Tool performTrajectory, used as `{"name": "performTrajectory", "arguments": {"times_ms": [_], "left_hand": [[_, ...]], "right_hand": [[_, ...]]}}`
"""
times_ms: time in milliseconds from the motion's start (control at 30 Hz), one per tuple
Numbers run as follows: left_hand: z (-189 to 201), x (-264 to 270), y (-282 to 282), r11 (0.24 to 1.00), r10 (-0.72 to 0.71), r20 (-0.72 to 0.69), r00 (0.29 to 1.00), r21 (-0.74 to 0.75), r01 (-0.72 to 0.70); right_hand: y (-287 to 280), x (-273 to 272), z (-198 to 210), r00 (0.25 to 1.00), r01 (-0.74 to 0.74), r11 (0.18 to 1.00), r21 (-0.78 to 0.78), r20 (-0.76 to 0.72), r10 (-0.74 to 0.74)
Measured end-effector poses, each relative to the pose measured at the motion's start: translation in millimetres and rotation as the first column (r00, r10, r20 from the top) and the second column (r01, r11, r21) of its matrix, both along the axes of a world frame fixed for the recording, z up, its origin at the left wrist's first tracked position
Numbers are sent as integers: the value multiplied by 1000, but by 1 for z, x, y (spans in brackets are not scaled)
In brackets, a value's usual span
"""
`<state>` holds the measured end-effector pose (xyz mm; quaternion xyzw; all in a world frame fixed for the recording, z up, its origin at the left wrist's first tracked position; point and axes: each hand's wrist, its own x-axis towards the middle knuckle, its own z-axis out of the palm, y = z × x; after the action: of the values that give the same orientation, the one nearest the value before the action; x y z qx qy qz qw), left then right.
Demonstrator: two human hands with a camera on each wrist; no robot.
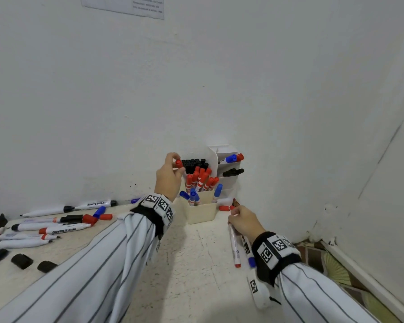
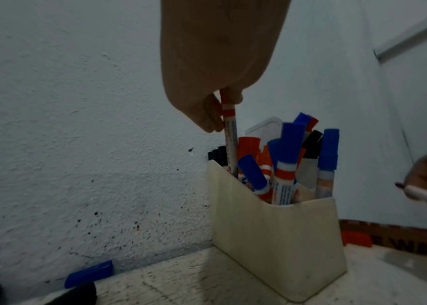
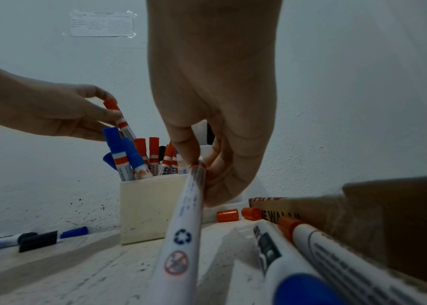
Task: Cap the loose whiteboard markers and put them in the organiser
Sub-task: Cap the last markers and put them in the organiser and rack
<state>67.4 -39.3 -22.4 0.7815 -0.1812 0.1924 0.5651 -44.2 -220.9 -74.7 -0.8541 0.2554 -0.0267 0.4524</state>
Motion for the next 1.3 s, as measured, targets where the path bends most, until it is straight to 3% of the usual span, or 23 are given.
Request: {"name": "performTrajectory", "arguments": {"times_ms": [167, 300, 400, 500, 567, 667, 767, 933, 1133, 1233, 1300], "left_hand": [[-5, 2, -6, 969, 100, 36, 994, 223, -106], [-1, -1, -5, 776, 189, 112, 975, 592, -219], [4, 0, -3, 616, 169, 42, 985, 775, -139], [6, 1, -3, 549, 122, -27, 992, 835, -45], [7, 3, -6, 578, 79, 10, 997, 814, -54], [13, 9, -8, 726, 77, 55, 996, 681, -94], [13, 13, -6, 780, 98, 87, 991, 612, -131], [12, 14, -7, 729, 22, 91, 996, 680, -78], [12, 9, -15, 450, 23, 112, 993, 886, -110], [8, 8, -18, 454, 48, 99, 994, 884, -110], [8, 7, -20, 520, 75, 82, 994, 847, -109]], "right_hand": [[0, 2, 1, 999, 12, 999, 49, 32, -14], [2, 2, -1, 1000, 12, 999, 37, 27, -13], [3, 1, 1, 1000, 7, 999, 34, 20, -8], [4, -1, 2, 1000, 5, 999, 50, 26, -7], [4, -2, 4, 1000, -1, 998, 57, 27, -1], [4, -1, 4, 999, -22, 999, 47, 25, 21], [1, 2, 1, 998, -41, 999, 25, 39, 40], [4, 9, 2, 998, -32, 998, 52, 57, 29], [5, 12, 2, 997, -31, 997, 66, 70, 26], [3, 12, -1, 996, -14, 997, 70, 84, 8], [1, 11, -1, 997, -6, 998, 66, 80, 1]]}}
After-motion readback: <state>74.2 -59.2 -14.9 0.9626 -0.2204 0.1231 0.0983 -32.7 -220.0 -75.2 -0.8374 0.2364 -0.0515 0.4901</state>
